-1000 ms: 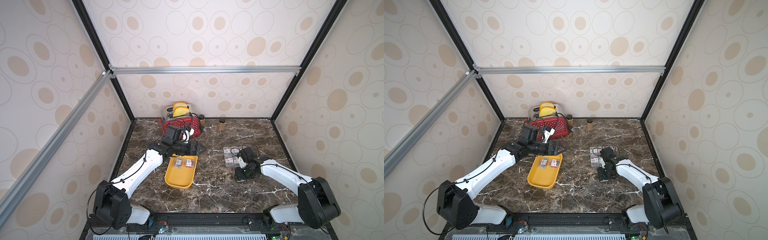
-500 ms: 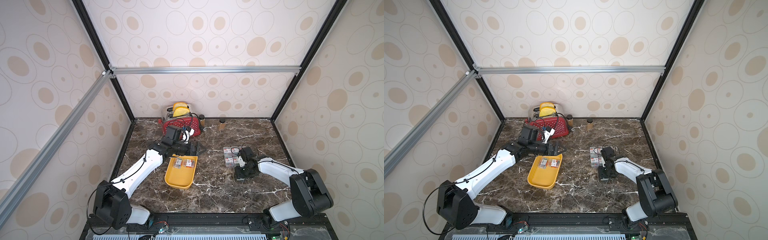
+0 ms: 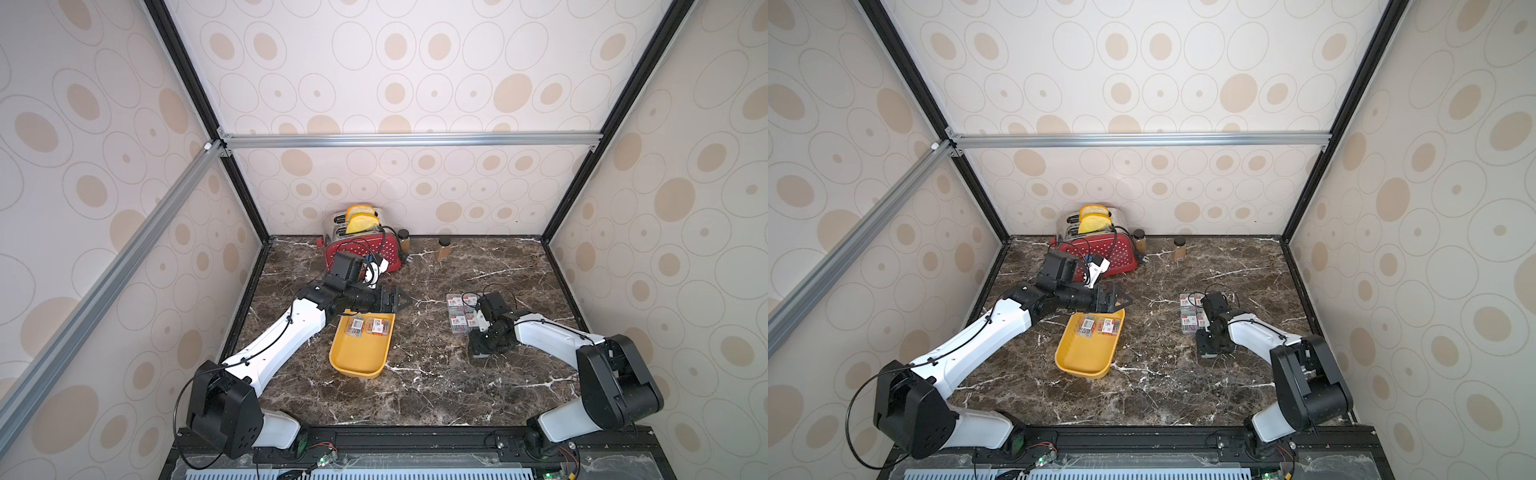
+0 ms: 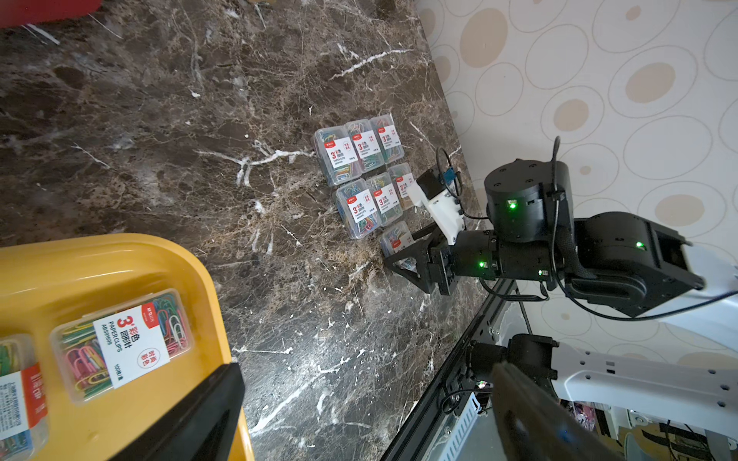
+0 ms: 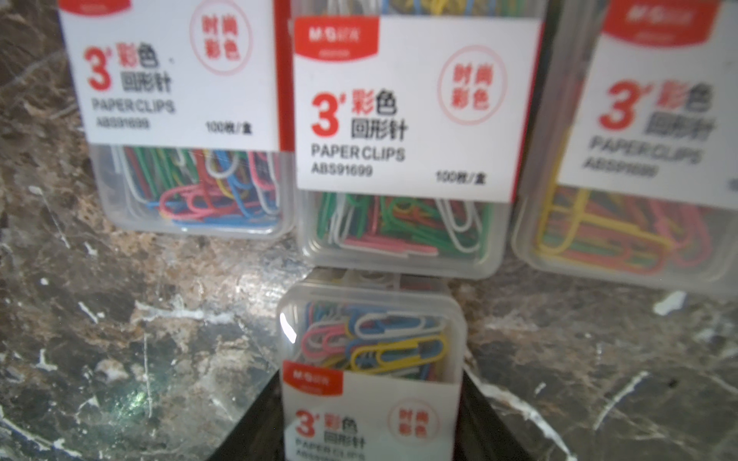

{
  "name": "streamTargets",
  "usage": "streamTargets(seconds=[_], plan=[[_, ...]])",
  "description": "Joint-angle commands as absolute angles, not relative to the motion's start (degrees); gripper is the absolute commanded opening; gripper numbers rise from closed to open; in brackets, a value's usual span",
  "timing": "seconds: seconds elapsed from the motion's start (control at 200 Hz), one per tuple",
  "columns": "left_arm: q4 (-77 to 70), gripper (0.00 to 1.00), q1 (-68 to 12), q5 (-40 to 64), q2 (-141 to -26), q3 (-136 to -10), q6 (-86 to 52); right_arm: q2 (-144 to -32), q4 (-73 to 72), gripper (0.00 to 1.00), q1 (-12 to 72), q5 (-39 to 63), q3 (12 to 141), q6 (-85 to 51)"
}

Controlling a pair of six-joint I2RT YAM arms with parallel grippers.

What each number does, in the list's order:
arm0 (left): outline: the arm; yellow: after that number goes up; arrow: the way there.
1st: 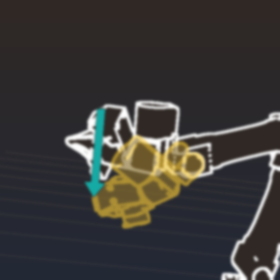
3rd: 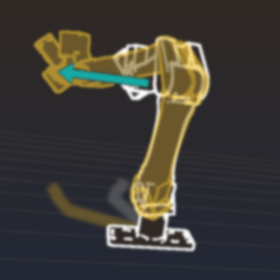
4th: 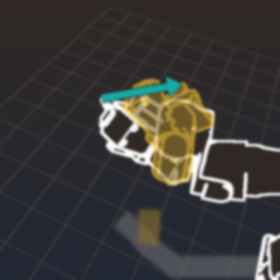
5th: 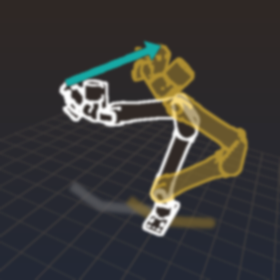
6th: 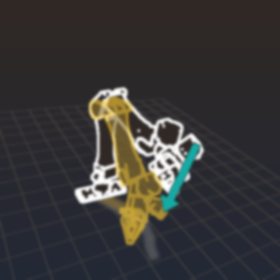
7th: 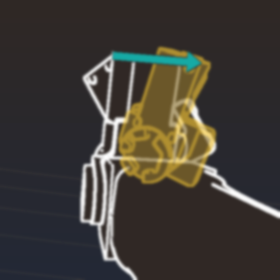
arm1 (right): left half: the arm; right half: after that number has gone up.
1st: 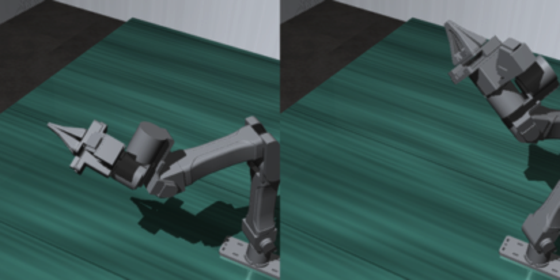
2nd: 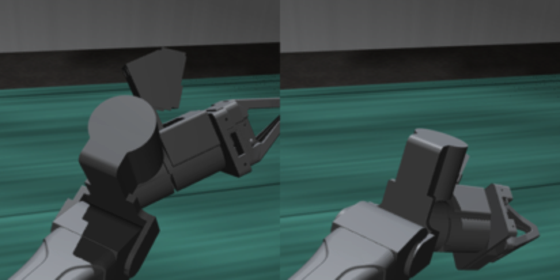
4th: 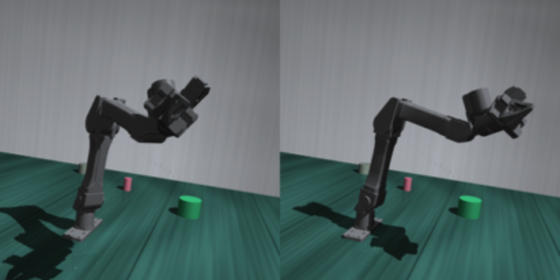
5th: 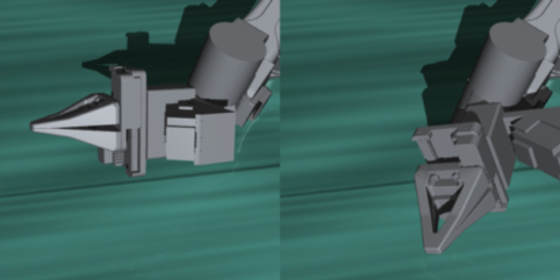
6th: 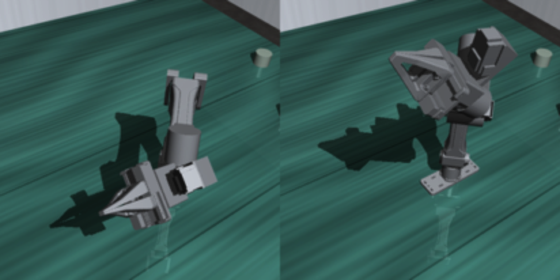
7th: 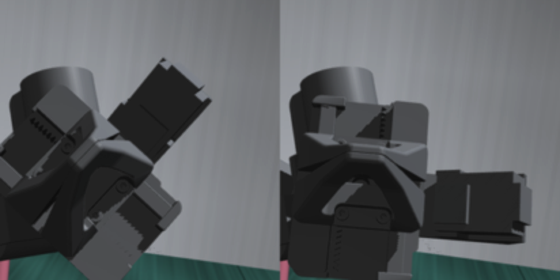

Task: Take the paper clips out of the storage box
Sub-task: Place the boxed paper clips at the center of the board, then pick up the boxed paper clips from the storage box.

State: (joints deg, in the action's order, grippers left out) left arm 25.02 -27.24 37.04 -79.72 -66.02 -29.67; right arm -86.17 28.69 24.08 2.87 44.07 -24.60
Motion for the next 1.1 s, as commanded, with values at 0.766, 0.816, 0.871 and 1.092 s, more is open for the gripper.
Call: streamTargets(seconds=[0.766,0.816,0.871,1.092], plan=[[46.01,0.99,-25.82,32.61,-81.45,-74.59,-9.76,-77.70,39.66,0.82,23.48,5.22,48.77,-22.32],[48.22,0.99,-25.75,31.28,-82.00,-75.21,-6.37,-75.85,41.99,0.82,23.48,5.61,50.36,-21.49],[49.73,0.99,-25.77,30.24,-82.55,-75.58,-2.96,-74.00,44.37,0.82,23.50,6.21,51.94,-20.40],[50.35,0.96,-25.80,25.10,-85.84,-75.63,6.28,-68.70,49.36,0.82,23.55,6.06,57.26,-18.31]])
